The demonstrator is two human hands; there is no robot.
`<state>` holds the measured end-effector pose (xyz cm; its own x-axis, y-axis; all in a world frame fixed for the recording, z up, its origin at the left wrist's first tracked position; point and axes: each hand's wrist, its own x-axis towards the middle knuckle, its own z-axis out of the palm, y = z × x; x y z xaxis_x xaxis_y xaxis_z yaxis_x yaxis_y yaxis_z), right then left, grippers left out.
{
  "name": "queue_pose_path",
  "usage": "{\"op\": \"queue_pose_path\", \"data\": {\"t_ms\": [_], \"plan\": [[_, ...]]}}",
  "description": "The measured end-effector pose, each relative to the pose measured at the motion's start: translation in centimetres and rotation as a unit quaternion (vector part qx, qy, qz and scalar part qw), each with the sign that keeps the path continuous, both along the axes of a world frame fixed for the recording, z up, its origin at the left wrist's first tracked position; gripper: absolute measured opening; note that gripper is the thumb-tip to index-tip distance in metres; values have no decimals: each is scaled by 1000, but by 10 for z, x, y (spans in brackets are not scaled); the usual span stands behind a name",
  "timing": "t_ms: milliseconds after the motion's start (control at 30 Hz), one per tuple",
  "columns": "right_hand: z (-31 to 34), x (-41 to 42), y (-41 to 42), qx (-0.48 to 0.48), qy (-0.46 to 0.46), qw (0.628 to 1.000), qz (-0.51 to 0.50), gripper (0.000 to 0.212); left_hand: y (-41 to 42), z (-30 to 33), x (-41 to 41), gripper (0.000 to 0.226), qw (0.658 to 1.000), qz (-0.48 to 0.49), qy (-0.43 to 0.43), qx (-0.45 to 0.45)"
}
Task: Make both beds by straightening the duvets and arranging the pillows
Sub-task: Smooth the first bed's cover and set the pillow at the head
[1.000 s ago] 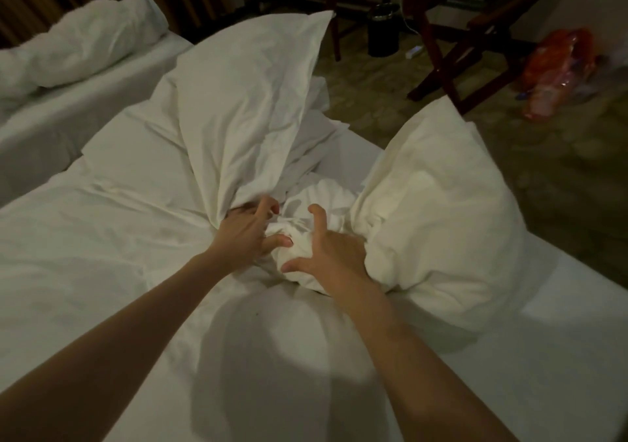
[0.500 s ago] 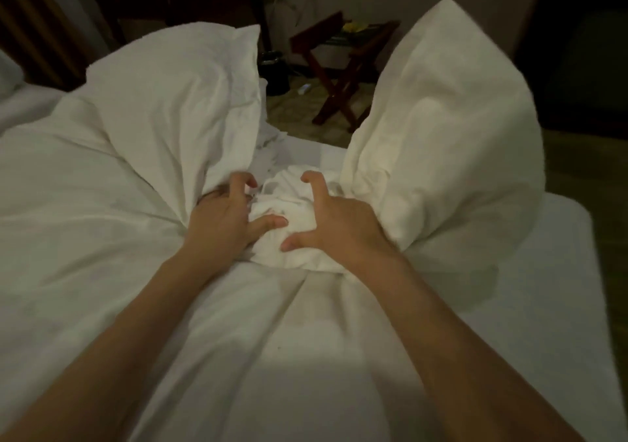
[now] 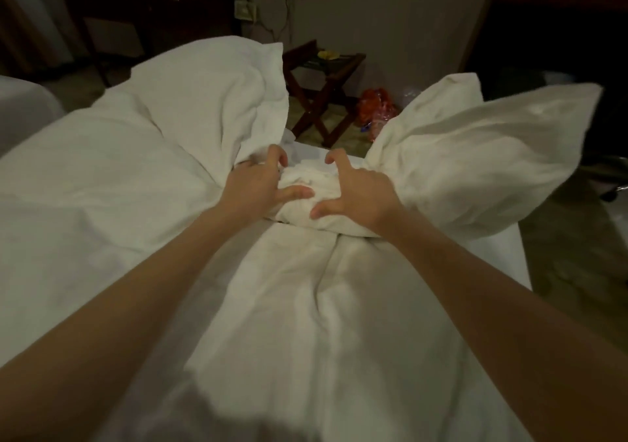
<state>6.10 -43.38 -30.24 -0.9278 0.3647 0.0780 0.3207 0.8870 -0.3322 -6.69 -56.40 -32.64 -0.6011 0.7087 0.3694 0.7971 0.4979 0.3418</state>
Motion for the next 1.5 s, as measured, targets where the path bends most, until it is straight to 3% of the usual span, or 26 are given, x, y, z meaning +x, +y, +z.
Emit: {"op": "queue_pose_path", "data": {"t_ms": [367, 700, 1000, 1200, 1333, 1500], "plan": [[69, 70, -48, 50, 114, 990, 62, 90, -68, 89, 72, 93, 996, 7, 86, 6], [114, 153, -67, -15, 61, 989, 131, 86, -100, 143, 173, 85, 993, 83, 79, -32], [159, 203, -132, -63, 7, 995, 71, 79, -156, 189, 212, 88, 994, 54, 28, -88], [150, 211, -217, -24, 31, 998, 58, 84, -235, 182, 215, 83, 995, 37, -1, -93], [103, 212, -250, -8, 33, 999, 28, 89, -267, 137, 209, 86, 993, 1, 79, -87], [54, 230, -285, 31, 102, 994, -39, 89, -282, 87, 200, 101, 985, -86, 146, -18]]}}
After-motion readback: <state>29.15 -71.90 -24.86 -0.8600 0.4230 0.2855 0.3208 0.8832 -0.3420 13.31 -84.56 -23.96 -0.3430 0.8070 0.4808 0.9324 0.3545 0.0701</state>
